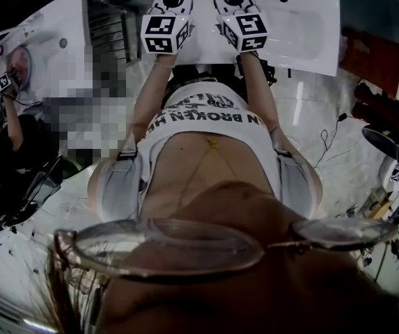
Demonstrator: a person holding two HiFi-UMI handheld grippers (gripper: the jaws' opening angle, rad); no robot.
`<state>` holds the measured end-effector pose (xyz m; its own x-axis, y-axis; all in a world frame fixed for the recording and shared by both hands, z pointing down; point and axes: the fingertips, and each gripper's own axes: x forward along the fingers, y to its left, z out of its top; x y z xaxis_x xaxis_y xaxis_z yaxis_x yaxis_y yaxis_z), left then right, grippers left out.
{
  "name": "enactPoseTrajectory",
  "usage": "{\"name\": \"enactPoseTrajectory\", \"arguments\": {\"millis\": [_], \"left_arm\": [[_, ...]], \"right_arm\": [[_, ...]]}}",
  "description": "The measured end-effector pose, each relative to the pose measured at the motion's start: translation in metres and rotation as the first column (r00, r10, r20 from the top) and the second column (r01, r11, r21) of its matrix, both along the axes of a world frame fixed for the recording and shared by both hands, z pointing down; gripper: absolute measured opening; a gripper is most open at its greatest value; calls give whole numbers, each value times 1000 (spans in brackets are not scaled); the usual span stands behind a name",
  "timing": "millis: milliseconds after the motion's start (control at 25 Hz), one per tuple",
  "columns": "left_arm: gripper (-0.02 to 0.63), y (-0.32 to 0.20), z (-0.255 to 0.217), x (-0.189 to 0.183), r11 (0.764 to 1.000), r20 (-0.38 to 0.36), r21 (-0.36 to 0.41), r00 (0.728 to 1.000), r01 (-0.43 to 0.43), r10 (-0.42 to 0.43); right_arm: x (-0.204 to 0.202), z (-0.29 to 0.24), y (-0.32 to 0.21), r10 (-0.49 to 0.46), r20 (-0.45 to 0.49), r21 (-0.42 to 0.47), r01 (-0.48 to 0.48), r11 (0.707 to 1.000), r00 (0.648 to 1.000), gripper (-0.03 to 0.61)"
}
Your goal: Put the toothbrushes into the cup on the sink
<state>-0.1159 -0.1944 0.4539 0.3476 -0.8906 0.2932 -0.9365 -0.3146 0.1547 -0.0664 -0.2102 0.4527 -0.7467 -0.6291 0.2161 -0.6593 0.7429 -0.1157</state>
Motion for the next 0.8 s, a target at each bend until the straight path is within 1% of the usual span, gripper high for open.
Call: {"name": "enactPoseTrajectory", "arguments": {"millis": [480,800], "left_arm": [[14,25,-29,53,998,6,58,1000,24,-25],[14,44,-37,91,996,12,72,999,50,-51]], "right_arm": [[38,-25,32,-48,26,50,46,998,999,31],[70,-33,50,-84,25,68,82,994,996,31]]}}
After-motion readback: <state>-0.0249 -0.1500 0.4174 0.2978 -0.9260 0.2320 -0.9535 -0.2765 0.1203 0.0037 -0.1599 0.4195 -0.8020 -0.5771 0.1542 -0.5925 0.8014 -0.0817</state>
